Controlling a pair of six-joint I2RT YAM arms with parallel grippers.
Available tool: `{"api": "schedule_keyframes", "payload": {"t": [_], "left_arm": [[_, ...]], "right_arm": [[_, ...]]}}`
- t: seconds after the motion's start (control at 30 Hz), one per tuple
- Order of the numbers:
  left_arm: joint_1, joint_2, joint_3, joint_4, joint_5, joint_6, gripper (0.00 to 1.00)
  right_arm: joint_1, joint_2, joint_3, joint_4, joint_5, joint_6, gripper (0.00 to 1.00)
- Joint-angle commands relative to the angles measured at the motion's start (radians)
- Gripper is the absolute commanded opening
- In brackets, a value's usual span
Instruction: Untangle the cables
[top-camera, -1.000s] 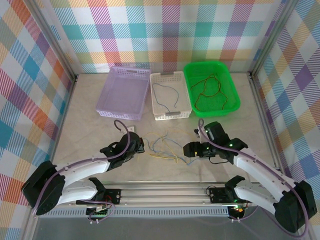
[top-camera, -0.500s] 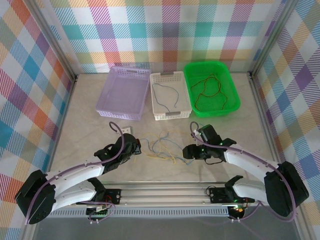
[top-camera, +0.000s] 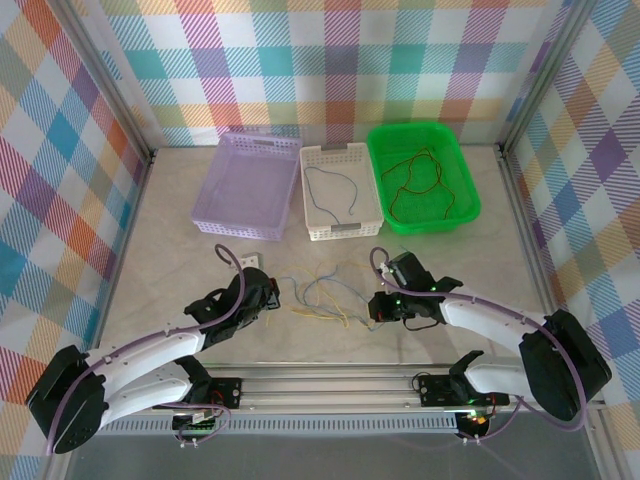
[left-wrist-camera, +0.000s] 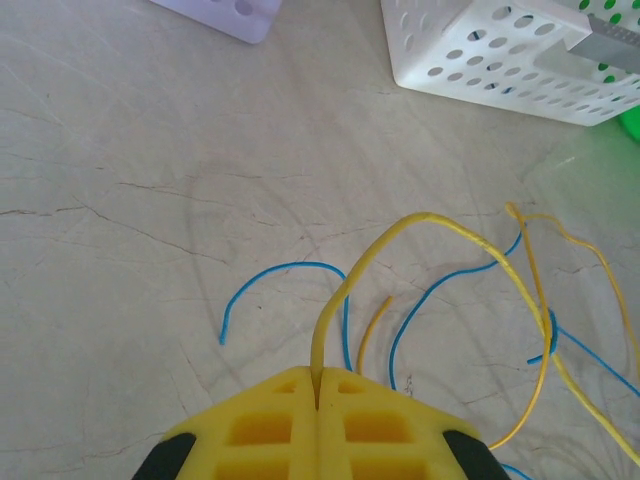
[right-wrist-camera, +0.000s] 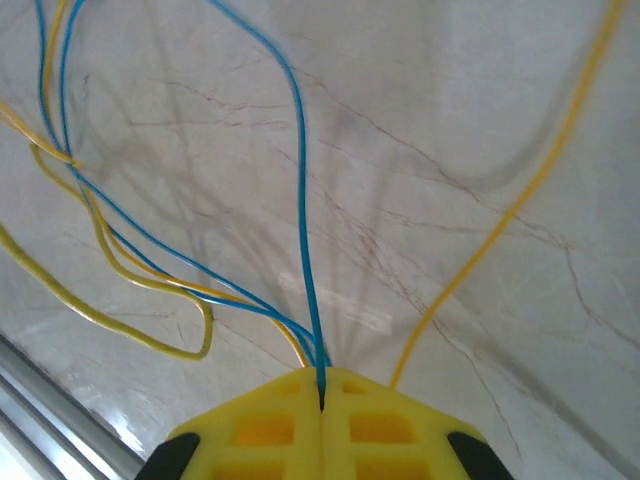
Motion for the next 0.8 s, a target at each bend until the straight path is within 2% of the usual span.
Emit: {"api": "schedule_keyframes", "payload": {"t": [0.0,0.13,0.27,0.57,0.77], "left_arm": [[0.02,-0.047,-0.003,-0.063,-0.044,0.008,0.0],[0.038,-0.1,-0.002,-0.155,-0.079,0.003,0.0],[0.067,-0.145,-0.004,-0.254,-0.096,-0.001,0.0],[0.12,-0.229,-0.024,-0.372,-0.106,-0.03,0.0],[0.152,-0.231,-0.02,-0.401,-0.098,-0.052,0.0]], "right_arm": [[0.007,-0.081,0.065,-0.083,0.053,-0.021,0.0],[0.001,-0.202,0.176,-0.217,0.116,-0.046,0.0],[-0.01,-0.248,0.313,-0.321,0.141,-0.082,0.0],[-0.024,-0.228,0.632,-0.459,0.153,-0.141,0.0],[-0.025,-0.169,0.865,-0.546,0.153,-0.185,0.0]]}}
